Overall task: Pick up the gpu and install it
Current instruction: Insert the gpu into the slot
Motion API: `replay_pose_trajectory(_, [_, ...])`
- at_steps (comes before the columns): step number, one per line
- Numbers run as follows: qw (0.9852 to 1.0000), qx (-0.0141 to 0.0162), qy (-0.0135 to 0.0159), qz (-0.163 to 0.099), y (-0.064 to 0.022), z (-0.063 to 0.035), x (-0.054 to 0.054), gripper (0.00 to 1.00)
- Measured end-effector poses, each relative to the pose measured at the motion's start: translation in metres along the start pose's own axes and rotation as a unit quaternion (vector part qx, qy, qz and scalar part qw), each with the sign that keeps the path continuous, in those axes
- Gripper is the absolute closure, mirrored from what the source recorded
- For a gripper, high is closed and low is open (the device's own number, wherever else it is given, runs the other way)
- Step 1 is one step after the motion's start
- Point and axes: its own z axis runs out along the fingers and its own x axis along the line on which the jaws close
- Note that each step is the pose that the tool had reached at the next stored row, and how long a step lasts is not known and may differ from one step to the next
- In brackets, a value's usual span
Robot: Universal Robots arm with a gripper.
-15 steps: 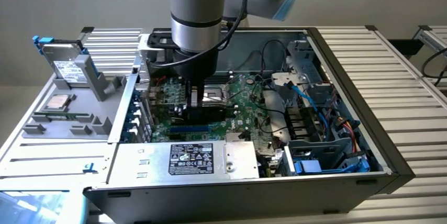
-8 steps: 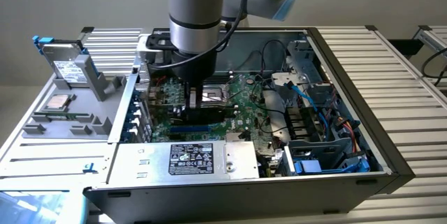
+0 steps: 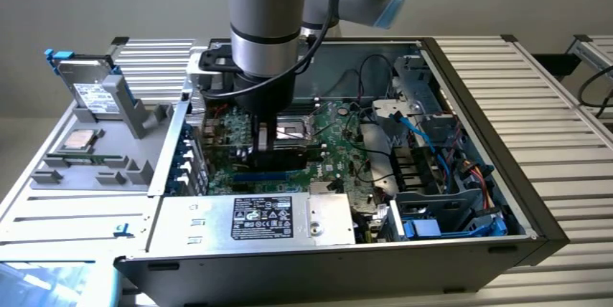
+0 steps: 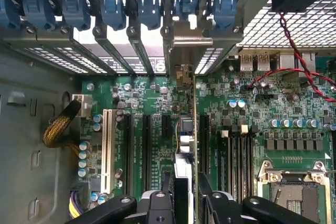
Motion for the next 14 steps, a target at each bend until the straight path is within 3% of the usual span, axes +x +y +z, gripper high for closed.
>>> replay_pose_trajectory(14, [1.0000, -0.0001, -0.0010, 0.008, 0.0051, 0.0056, 0.0001, 0.72])
